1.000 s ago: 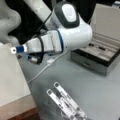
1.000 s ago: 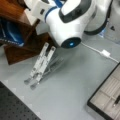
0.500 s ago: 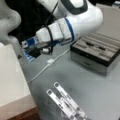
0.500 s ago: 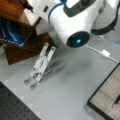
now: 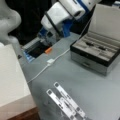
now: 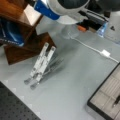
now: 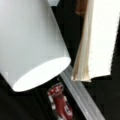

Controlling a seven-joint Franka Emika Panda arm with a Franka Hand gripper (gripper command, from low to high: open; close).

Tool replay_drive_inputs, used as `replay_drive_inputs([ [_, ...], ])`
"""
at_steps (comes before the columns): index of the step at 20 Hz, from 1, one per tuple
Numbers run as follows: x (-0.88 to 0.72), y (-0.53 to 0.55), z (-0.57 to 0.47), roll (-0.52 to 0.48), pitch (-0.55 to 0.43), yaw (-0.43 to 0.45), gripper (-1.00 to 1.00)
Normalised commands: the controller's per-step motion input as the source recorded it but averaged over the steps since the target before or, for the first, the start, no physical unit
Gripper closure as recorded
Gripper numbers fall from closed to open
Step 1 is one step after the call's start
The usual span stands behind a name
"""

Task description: Turn off the lamps. Pick up the book. Place the book on the shelf position.

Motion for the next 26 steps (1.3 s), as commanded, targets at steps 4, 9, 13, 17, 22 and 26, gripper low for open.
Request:
replay_drive_inputs([
  [4,0.63,0.25,-0.09,0.448,-0.111,-0.385,-1.00],
  [9,0.61,0.21,-0.12,0.449,-0.134,-0.331,-1.00],
  [13,0.45,0.17,-0.10,0.352,-0.092,-0.251,-1.00],
  [17,0.26,0.13,-0.14,0.348,-0.151,-0.170,-1.00],
  [22,0.01,0.06,-0.22,0.347,-0.233,-0.114,-1.00],
  [26,-0.27,-0.02,-0.25,0.335,-0.376,-0.063,-1.00],
])
